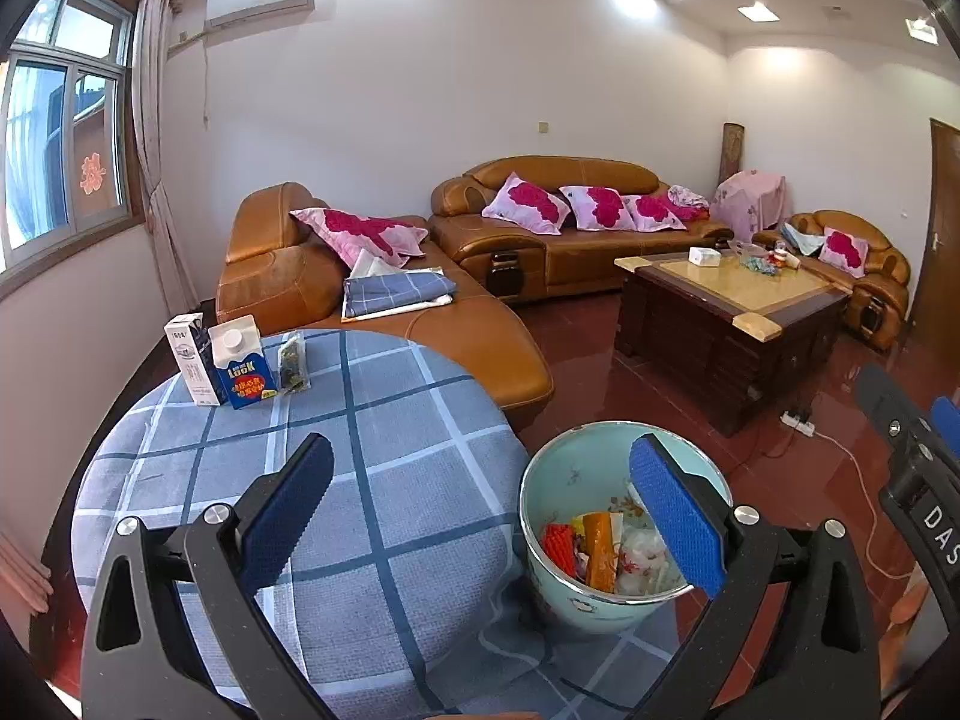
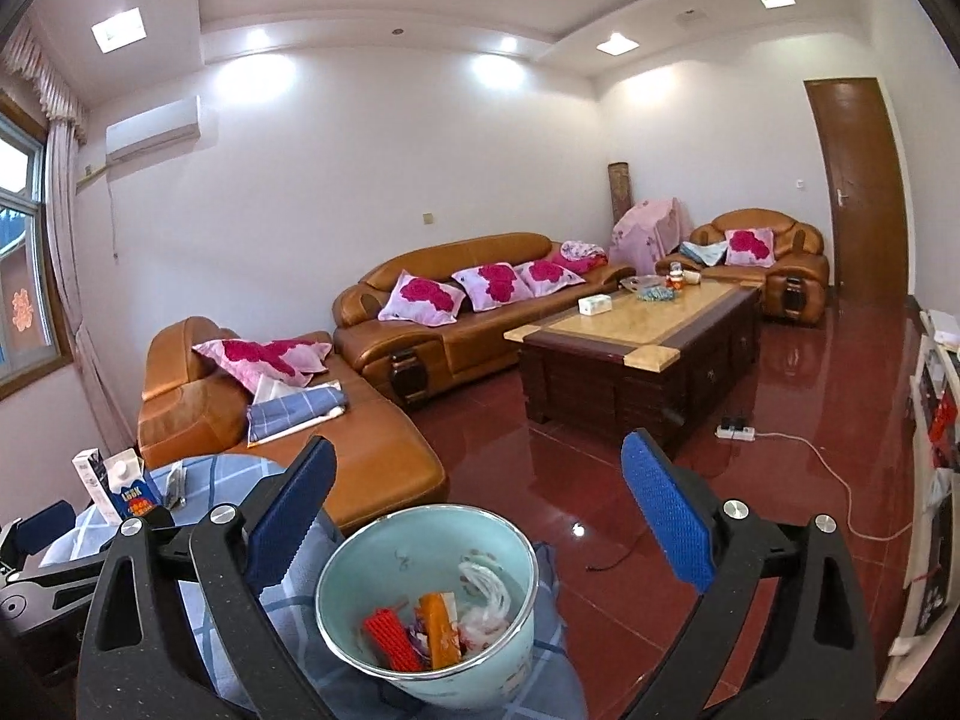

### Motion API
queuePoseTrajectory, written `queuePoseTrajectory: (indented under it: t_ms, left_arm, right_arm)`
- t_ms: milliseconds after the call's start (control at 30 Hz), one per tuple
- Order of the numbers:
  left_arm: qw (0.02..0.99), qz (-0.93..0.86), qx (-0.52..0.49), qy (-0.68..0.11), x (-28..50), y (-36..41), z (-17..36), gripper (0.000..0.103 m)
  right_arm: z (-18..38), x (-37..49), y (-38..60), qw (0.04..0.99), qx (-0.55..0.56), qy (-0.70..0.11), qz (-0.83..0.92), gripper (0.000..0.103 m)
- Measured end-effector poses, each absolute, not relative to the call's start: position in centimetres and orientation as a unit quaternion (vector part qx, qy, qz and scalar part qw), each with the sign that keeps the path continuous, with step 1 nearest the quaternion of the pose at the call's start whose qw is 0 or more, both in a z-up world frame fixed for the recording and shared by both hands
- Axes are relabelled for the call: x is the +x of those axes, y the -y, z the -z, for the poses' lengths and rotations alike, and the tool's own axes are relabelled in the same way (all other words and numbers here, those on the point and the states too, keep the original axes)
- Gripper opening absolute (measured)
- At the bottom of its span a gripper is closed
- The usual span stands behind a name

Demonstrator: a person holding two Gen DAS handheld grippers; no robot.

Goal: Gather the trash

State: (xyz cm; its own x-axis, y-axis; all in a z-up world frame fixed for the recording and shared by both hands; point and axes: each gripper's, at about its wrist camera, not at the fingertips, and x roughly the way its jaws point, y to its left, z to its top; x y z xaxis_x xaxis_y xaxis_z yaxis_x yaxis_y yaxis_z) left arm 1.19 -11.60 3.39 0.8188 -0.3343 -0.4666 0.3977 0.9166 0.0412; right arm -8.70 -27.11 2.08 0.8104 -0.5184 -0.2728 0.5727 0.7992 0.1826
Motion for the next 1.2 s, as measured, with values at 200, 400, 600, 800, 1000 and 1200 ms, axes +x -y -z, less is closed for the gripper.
queuePoseTrajectory:
  t_ms: [200,400,600,800,1000,1200]
  left_arm:
    - [0.952,0.191,0.070,-0.230,1.06,11.66,-3.44,0.097]
    - [0.952,0.190,0.072,-0.229,1.03,11.69,-3.38,0.097]
    - [0.952,0.190,0.071,-0.229,1.05,11.68,-3.40,0.097]
    - [0.952,0.189,0.072,-0.231,1.13,11.72,-3.27,0.097]
    - [0.952,0.188,0.072,-0.230,1.28,11.62,-3.37,0.097]
    - [0.952,0.187,0.073,-0.232,1.36,11.59,-3.34,0.097]
  right_arm:
    - [-1.93,-8.77,27.18,0.943,0.128,-0.106,0.289,0.094]
    - [-1.89,-8.75,27.17,0.942,0.130,-0.106,0.290,0.094]
    - [-1.85,-8.94,27.30,0.942,0.131,-0.104,0.290,0.094]
    - [-1.81,-8.92,27.33,0.942,0.132,-0.103,0.291,0.094]
    - [-2.01,-9.14,27.41,0.941,0.135,-0.106,0.292,0.094]
    - [-2.06,-9.13,27.42,0.941,0.134,-0.106,0.293,0.094]
